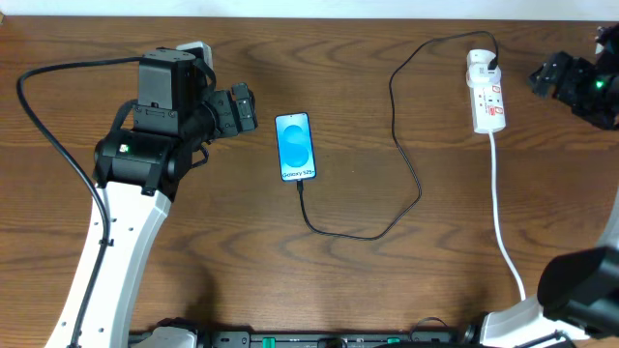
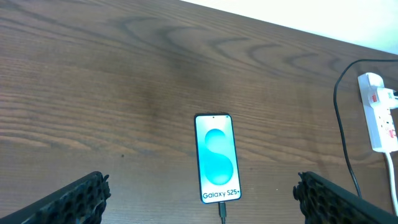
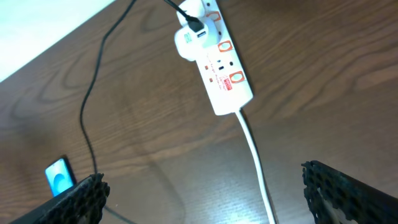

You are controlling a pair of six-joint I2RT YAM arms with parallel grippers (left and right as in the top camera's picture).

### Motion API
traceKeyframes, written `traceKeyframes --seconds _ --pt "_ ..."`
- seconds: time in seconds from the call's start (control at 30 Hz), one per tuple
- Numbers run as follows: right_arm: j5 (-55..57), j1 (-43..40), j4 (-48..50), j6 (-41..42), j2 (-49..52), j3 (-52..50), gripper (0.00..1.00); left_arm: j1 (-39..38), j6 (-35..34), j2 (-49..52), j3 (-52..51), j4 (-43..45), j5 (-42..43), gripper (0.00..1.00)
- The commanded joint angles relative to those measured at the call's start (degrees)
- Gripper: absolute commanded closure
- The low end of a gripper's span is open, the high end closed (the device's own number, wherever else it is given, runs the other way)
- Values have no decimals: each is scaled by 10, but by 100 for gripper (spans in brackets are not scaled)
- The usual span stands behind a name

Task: Plug charger to phone and switch on socket
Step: 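Position the right gripper over the power strip's orange switch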

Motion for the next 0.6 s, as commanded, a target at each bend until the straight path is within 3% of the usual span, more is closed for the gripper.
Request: traceKeyframes --seconds 0.0,0.57 --pt "-2 -5 10 3 34 -5 1 0 6 -3 2 0 -5 2" --pt "0 -5 153 15 175 -5 1 0 6 -3 2 0 -5 2"
